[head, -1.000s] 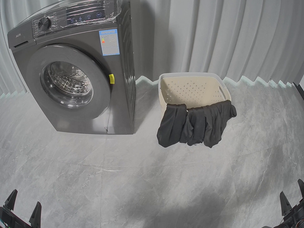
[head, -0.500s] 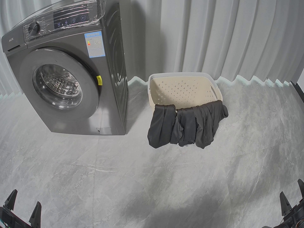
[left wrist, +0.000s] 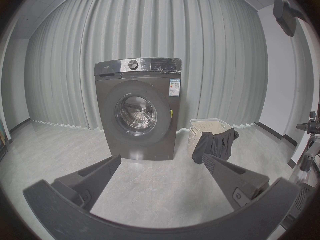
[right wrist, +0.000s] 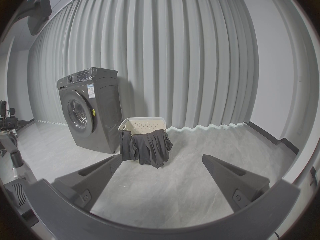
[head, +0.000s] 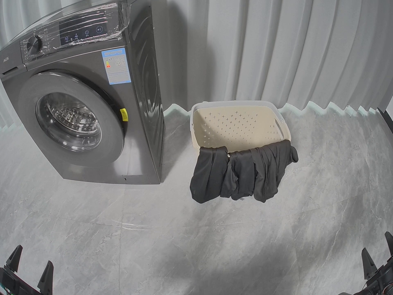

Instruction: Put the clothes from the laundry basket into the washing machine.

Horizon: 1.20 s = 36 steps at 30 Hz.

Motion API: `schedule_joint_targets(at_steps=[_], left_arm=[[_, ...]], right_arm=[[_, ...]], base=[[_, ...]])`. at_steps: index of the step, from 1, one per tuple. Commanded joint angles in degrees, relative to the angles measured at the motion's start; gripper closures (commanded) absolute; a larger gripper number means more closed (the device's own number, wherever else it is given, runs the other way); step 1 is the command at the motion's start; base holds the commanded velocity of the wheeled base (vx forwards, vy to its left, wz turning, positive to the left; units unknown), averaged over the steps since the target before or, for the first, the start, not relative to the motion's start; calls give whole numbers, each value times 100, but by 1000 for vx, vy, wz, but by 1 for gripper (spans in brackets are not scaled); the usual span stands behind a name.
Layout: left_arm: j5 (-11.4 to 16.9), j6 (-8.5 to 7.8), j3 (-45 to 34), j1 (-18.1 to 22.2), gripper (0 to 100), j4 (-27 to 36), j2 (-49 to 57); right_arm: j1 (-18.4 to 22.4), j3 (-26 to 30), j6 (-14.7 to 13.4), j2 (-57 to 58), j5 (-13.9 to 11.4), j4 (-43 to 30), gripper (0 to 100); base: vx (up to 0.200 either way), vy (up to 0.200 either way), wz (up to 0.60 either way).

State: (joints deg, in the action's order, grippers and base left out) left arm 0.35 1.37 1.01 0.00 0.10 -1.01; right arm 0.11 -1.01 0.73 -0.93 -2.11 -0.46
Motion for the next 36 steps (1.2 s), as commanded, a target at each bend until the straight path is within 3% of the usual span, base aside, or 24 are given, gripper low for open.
schedule_joint_targets(at_steps=[1, 11, 32, 36], left_arm=[[0, 4, -92, -9, 0, -1, 101], [0, 13, -92, 0, 0, -1, 101], [0, 13, -92, -9, 0, -1, 101], [0, 13, -92, 0, 0, -1, 101]], right_arm=[[-2, 92, 6, 93, 0, 2, 0], [-2, 92, -3, 93, -9, 2, 0], [-2, 92, -3, 93, -9, 2, 0], [-2, 92, -3, 93, 0, 2, 0]], base=[[0, 0, 0], [0, 0, 0], [0, -200, 0], [0, 0, 0]])
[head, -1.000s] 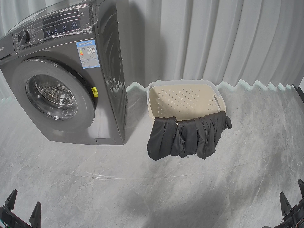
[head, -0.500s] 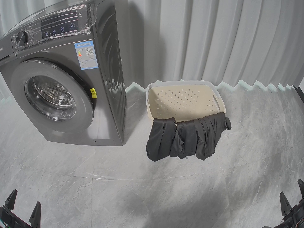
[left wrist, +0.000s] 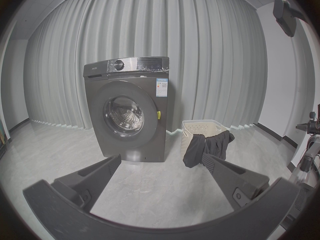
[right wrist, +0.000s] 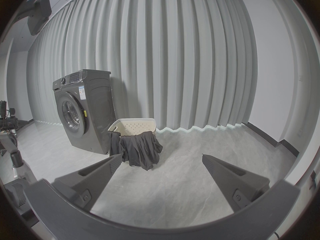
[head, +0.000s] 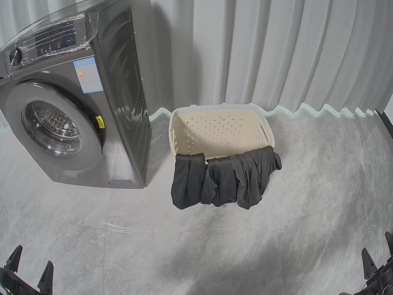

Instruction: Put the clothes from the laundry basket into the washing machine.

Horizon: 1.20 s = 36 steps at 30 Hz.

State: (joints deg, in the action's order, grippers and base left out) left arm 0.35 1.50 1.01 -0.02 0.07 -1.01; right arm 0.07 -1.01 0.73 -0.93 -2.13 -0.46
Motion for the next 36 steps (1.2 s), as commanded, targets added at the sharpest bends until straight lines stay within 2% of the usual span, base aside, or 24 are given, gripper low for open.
schedule_joint_targets(at_steps=[1, 11, 17, 29, 36], left_arm=[[0, -9, -92, -6, 0, 1, 101], [0, -1, -92, -6, 0, 1, 101], [9, -9, -92, -6, 0, 1, 101], [9, 8, -92, -6, 0, 1, 92], [0, 8, -92, 2, 0, 1, 101]], right_arm=[[1, 92, 6, 93, 2, 2, 0], [1, 92, 6, 93, 2, 2, 0], [1, 92, -3, 93, 2, 2, 0], [1, 92, 6, 93, 2, 2, 0], [1, 92, 6, 93, 2, 2, 0]], base=[[0, 0, 0], [0, 0, 0], [200, 0, 0], [0, 0, 0], [0, -200, 0]])
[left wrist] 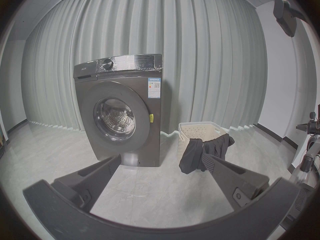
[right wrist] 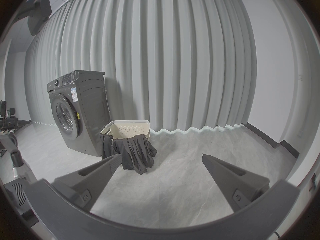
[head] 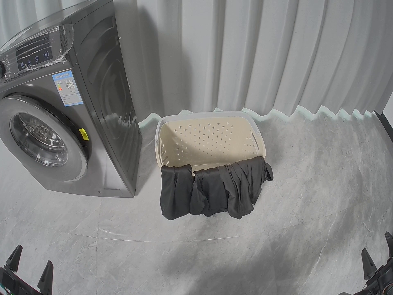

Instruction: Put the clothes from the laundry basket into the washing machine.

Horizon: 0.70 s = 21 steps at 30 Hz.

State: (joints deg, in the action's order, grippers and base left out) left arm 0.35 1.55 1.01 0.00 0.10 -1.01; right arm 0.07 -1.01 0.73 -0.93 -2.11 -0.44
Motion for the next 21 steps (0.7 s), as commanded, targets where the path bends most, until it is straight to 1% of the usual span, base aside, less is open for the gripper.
schedule_joint_targets(at_steps=[1, 5, 20, 21], left_arm=[[0, 3, -92, -9, 0, -1, 101], [0, 3, -92, 0, 0, -1, 101], [9, -5, -92, 0, 0, -1, 101], [9, 3, -92, 0, 0, -1, 101]], right_arm=[[1, 92, -3, 93, -9, 0, 0], [1, 92, 6, 93, 0, 0, 0], [1, 92, 6, 93, -9, 0, 0], [1, 92, -3, 93, 0, 0, 0]], base=[[0, -200, 0], [0, -200, 0], [0, 0, 0], [200, 0, 0]])
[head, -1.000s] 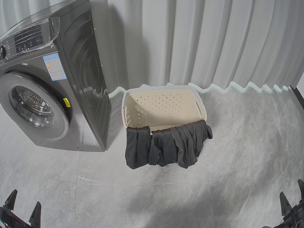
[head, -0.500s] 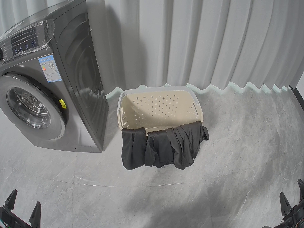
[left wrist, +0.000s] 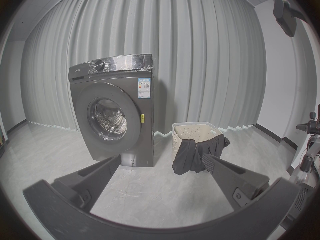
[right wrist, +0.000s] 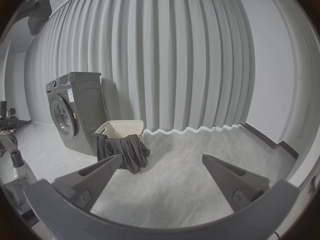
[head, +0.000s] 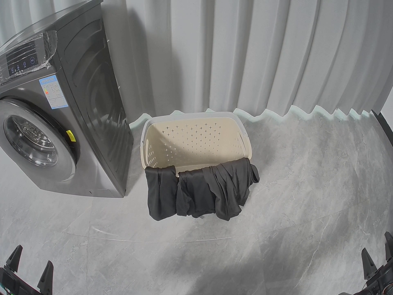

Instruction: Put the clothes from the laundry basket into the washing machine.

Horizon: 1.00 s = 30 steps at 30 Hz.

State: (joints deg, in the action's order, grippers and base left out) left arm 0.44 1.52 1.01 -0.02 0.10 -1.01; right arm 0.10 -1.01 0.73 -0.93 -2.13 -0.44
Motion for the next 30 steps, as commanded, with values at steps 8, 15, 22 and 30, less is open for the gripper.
schedule_joint_targets(at_steps=[8, 15, 22, 30], left_arm=[[0, 6, -92, -6, 0, -1, 101], [-9, 15, -92, 2, 0, -1, 101], [-9, 15, -92, -6, 0, -1, 101], [-9, 15, -92, 2, 0, -1, 101]], right_arm=[[-1, 92, -3, 93, 2, 0, 0], [-1, 92, 6, 93, 2, 0, 0], [-1, 92, -3, 93, 2, 0, 0], [-1, 92, 6, 93, 2, 0, 0]], base=[[125, 0, 0], [0, 0, 0], [143, 0, 0], [25, 0, 0]])
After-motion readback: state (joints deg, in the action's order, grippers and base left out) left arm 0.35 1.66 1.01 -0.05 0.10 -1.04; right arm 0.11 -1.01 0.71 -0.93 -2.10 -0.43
